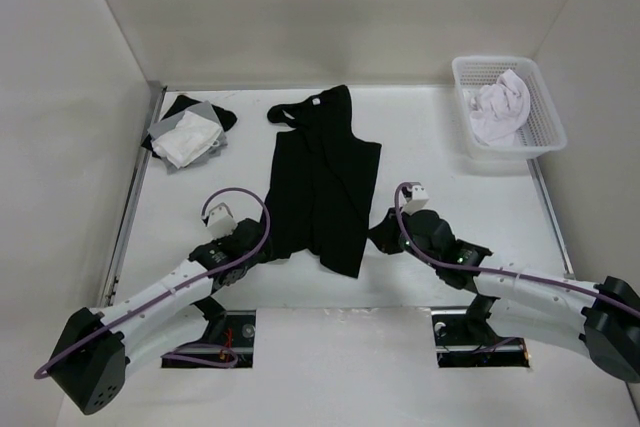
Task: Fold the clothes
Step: Flatten the tank top out
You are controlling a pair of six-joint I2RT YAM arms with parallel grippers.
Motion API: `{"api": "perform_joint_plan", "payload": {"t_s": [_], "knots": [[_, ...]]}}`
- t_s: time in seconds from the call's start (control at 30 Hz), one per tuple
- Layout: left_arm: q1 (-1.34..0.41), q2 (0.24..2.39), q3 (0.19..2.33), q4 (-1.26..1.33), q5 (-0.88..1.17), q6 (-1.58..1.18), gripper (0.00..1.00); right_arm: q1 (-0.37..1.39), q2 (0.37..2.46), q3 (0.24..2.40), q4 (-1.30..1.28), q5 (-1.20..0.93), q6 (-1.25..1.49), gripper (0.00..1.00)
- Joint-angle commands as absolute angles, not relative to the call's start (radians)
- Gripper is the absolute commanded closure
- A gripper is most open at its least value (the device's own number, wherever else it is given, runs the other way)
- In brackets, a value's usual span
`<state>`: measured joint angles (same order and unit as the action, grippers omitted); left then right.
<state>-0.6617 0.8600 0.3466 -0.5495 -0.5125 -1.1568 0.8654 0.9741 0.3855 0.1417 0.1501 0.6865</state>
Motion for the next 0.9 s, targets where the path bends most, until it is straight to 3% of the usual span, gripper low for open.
{"api": "perform_joint_plan", "payload": {"t_s": [0.0,0.53,0.7,0.87], "knots": [[-0.66,0.888,0.354,-0.528,-0.525,-1.166,0.68,0.877,0.956,0.376,0.209,0.167,0.709,0.84],[-0.639,0.899,0.354,-0.514,-0.434,-1.129,0.78,0.877,0.931,0.364,0.204,0.173,0.719,0.72],[-0.614,0.859,0.359,-0.512,-0.397,-1.121,0.96,0.872,0.928,0.362,0.14,0.175,0.753,0.61],[-0.599,0.689,0.449,-0.514,-0.406,-1.079,1.0,0.944,0.983,0.409,-0.058,0.172,0.805,0.6]]}}
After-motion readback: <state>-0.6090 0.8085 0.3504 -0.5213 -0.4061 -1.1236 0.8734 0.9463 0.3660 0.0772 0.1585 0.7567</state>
